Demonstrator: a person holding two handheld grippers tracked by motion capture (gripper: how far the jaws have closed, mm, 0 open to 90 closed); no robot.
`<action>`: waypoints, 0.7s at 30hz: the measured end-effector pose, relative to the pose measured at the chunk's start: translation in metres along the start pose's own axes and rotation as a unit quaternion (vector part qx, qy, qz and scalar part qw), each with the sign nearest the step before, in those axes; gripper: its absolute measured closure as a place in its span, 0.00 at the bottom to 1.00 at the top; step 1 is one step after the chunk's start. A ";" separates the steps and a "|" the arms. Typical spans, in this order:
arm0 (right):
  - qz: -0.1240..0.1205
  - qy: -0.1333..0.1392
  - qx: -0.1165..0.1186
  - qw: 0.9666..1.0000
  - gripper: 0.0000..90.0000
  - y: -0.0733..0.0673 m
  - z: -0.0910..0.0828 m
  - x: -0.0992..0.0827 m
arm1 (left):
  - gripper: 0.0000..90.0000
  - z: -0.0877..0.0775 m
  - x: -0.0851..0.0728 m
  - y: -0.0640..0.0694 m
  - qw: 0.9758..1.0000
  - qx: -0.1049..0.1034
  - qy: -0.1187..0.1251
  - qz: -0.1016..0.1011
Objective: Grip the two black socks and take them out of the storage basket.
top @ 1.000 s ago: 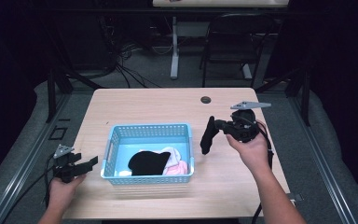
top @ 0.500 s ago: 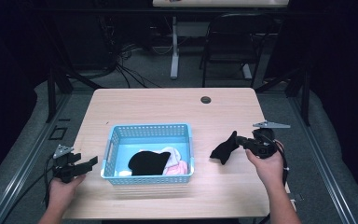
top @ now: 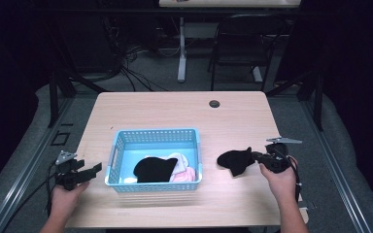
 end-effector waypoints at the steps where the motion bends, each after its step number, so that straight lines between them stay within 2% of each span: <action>1: 0.005 0.002 -0.001 1.000 0.98 0.002 0.001 -0.001 | 0.26 0.000 0.000 0.000 1.000 -0.001 0.002 0.000; 7: 0.017 0.011 -0.009 1.000 0.94 0.008 -0.002 -0.002 | 0.26 -0.002 0.001 0.000 1.000 -0.001 -0.001 0.002; 10: 0.011 0.013 -0.014 1.000 0.89 0.011 -0.003 -0.003 | 0.26 -0.001 0.001 0.000 1.000 0.000 0.003 0.001; 13: 0.015 0.020 -0.013 1.000 0.84 0.010 -0.004 -0.002 | 0.26 -0.002 0.001 0.000 1.000 -0.001 0.002 0.002; 15: 0.012 0.024 -0.020 0.999 0.80 0.010 -0.005 -0.002 | 0.26 -0.002 0.001 0.000 1.000 0.000 0.004 0.002; 21: 0.003 0.031 -0.018 0.999 0.76 0.004 -0.008 0.001 | 0.26 -0.001 0.002 0.000 1.000 -0.001 0.005 0.002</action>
Point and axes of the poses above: each handheld gripper's, and its own axes: z roughly forward along the jaws, x roughly out of its top, y roughly to its right, the point moved 8 cm from there along z, roughly forward along the jaws, and after that the axes turned 3 degrees about z, right-handed, at the moved point
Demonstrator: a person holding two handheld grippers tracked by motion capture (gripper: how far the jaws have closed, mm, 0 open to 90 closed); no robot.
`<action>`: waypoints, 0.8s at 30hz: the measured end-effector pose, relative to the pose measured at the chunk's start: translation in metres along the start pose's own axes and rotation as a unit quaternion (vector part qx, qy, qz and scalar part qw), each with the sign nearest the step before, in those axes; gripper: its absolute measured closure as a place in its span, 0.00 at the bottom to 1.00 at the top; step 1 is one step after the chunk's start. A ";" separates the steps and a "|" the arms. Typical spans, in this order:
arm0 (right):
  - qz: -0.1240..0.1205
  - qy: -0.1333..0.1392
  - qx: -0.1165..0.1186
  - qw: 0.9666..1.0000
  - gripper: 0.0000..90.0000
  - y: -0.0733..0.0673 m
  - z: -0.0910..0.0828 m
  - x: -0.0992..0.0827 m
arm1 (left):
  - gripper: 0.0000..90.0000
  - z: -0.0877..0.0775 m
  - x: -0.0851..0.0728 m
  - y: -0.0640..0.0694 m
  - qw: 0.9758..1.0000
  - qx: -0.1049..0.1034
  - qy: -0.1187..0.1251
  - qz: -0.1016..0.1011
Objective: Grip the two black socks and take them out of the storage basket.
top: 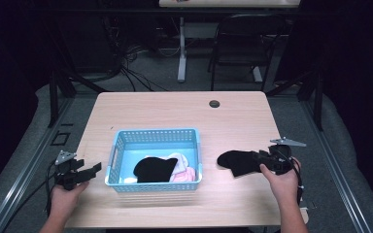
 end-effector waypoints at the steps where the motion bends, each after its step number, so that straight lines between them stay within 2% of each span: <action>1: -0.002 0.000 0.000 1.000 0.76 -0.001 0.000 0.000 | 0.26 0.000 0.000 0.000 1.000 0.000 0.000 0.000; 7: -0.017 -0.010 0.012 1.000 0.76 -0.018 0.003 0.006 | 0.26 0.000 0.000 0.001 1.000 0.000 0.000 0.000; 11: -0.034 -0.015 0.029 0.999 0.76 -0.038 0.005 0.013 | 0.26 0.000 0.000 0.001 1.000 0.000 0.000 -0.001; 16: -0.066 -0.024 0.059 0.996 0.76 -0.074 0.012 0.022 | 0.26 0.000 0.000 0.001 1.000 -0.001 0.001 0.000; 24: -0.112 -0.051 0.109 0.986 0.76 -0.135 0.027 0.029 | 0.26 -0.001 0.000 0.000 1.000 0.000 0.000 -0.001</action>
Point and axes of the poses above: each handheld gripper's, and its own axes: z roughly forward along the jaws, x roughly out of its top, y roughly to its right, the point moved 8 cm from there along z, roughly forward along the jaws, and after that the axes turned 3 degrees about z, right-handed, at the moved point
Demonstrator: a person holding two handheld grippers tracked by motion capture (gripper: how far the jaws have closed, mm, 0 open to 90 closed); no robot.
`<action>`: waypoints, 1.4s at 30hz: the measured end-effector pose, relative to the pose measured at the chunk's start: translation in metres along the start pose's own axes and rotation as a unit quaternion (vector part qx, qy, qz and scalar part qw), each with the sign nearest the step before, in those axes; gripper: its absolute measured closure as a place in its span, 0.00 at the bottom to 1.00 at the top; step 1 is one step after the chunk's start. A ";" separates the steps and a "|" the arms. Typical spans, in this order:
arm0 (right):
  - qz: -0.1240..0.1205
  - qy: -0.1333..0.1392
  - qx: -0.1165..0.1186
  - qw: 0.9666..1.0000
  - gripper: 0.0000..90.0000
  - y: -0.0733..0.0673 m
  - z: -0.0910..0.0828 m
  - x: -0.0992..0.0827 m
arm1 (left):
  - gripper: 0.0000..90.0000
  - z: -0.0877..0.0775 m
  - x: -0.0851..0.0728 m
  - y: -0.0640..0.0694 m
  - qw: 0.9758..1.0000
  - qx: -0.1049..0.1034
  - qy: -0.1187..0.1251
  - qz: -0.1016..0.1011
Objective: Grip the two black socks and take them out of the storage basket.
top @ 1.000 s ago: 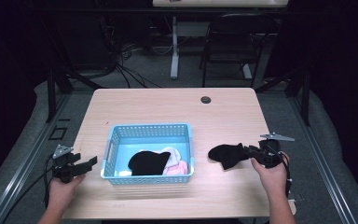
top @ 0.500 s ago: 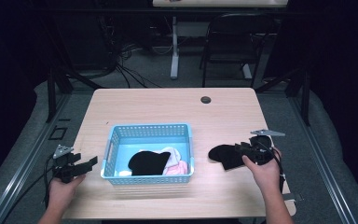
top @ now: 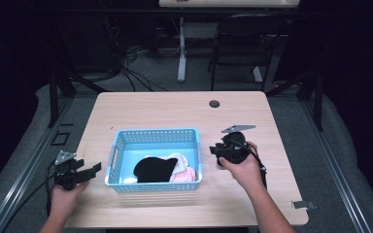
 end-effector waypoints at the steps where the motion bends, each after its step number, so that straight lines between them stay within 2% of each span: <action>1: -0.007 -0.001 0.004 1.000 0.76 -0.004 0.002 0.002 | 0.26 0.000 0.000 0.000 1.000 0.000 0.000 0.000; 6: -0.027 -0.008 0.023 0.999 0.76 -0.032 0.016 0.012 | 0.26 0.000 0.000 0.000 1.000 -0.001 0.000 0.000; 10: -0.036 -0.018 0.035 0.999 0.76 -0.047 0.028 0.015 | 0.26 0.000 0.000 0.000 1.000 -0.001 0.000 0.000; 13: -0.043 -0.027 0.037 0.998 0.75 -0.056 0.037 0.015 | 0.26 0.000 0.000 0.000 1.000 -0.002 0.000 0.000; 20: -0.042 -0.055 0.046 0.997 0.73 -0.071 0.058 0.011 | 0.26 0.001 0.000 0.000 1.000 -0.001 -0.001 0.001; 31: -0.032 -0.101 0.056 0.993 0.72 -0.087 0.086 0.005 | 0.26 0.000 0.000 0.000 1.000 -0.003 0.000 0.002; 36: -0.029 -0.118 0.053 0.991 0.70 -0.090 0.094 0.004 | 0.26 -0.001 0.000 0.000 1.000 -0.002 -0.005 0.004; 42: -0.025 -0.130 0.048 0.990 0.69 -0.091 0.101 0.004 | 0.26 0.000 0.001 0.000 1.000 -0.003 0.001 0.005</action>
Point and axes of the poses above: each handheld gripper's, and its own axes: z roughly forward along the jaws, x roughly out of its top, y roughly to its right, the point moved 8 cm from there along z, roughly forward along the jaws, and after that the axes turned 3 degrees about z, right-handed, at the moved point
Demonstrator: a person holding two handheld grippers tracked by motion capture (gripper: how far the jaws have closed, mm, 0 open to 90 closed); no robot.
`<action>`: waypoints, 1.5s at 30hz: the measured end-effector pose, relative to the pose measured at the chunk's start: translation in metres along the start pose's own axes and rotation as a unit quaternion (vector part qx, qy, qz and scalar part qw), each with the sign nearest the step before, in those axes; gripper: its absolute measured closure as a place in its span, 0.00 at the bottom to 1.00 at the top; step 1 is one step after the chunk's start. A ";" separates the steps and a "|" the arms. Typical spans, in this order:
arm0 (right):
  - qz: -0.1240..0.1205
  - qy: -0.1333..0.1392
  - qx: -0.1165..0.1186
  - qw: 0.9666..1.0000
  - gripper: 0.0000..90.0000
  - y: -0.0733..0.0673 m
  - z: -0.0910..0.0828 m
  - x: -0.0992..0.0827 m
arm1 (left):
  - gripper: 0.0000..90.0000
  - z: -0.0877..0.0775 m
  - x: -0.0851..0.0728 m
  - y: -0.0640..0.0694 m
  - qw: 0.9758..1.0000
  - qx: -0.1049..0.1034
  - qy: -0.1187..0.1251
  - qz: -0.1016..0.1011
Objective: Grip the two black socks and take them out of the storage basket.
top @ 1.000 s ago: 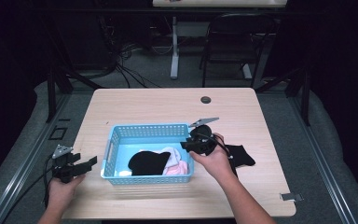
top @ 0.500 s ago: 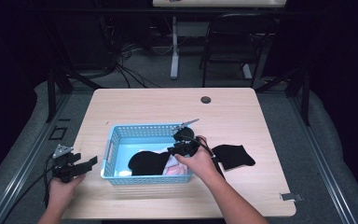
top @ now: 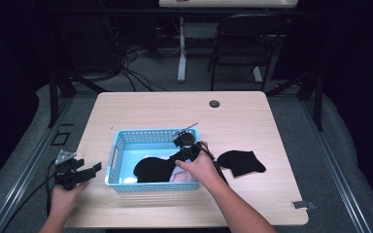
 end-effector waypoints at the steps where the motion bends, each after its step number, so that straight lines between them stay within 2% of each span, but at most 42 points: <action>1: 0.001 -0.001 0.000 1.000 0.69 0.000 0.001 0.000 | 0.26 0.000 0.000 0.000 1.000 0.000 0.000 0.000; 4: 0.002 -0.013 -0.002 1.000 0.70 0.001 0.004 0.000 | 0.26 -0.001 0.000 0.000 1.000 0.000 -0.002 0.001; 5: 0.008 -0.009 -0.001 1.000 0.71 0.000 0.005 0.000 | 0.26 -0.001 0.000 0.000 1.000 0.000 -0.001 0.000; 6: 0.000 -0.018 0.002 1.000 0.73 0.000 0.005 -0.001 | 0.26 -0.001 0.000 -0.001 1.000 0.000 -0.001 0.000; 7: 0.002 -0.016 0.003 1.000 0.74 -0.001 0.006 -0.001 | 0.26 -0.001 0.000 -0.001 1.000 0.000 -0.001 0.000; 11: 0.003 -0.021 0.004 1.000 0.82 -0.003 0.008 -0.003 | 0.26 -0.001 0.000 -0.001 1.000 0.000 -0.001 0.000; 12: -0.009 -0.030 0.000 1.000 0.85 -0.001 0.007 -0.004 | 0.26 -0.001 0.000 0.000 1.000 0.000 -0.001 0.000; 17: -0.010 -0.022 0.004 1.000 0.97 -0.002 0.005 -0.003 | 0.26 -0.001 0.000 0.000 1.000 0.000 -0.002 0.001; 21: -0.016 -0.023 0.006 1.000 0.98 -0.002 0.002 -0.003 | 0.26 -0.001 0.000 0.000 1.000 0.000 -0.002 0.000; 29: -0.015 -0.004 0.011 1.000 0.99 -0.007 0.001 0.000 | 0.26 -0.001 0.000 0.000 1.000 0.000 -0.002 0.000; 30: -0.021 -0.008 0.013 1.000 0.99 -0.007 -0.001 -0.001 | 0.26 -0.001 0.000 0.000 1.000 0.000 -0.002 0.001; 39: -0.020 0.027 0.034 0.999 0.99 -0.015 -0.015 0.010 | 0.26 0.000 0.000 0.000 1.000 -0.001 -0.001 -0.001; 45: -0.044 0.048 0.045 0.997 0.99 -0.027 -0.030 0.024 | 0.26 0.000 -0.001 -0.001 1.000 0.000 -0.006 -0.001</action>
Point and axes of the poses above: each handheld gripper's, and its own axes: z roughly forward along the jaws, x roughly out of its top, y roughly to its right, the point moved 8 cm from there along z, roughly forward along the jaws, and after that the axes turned 3 degrees about z, right-handed, at the moved point
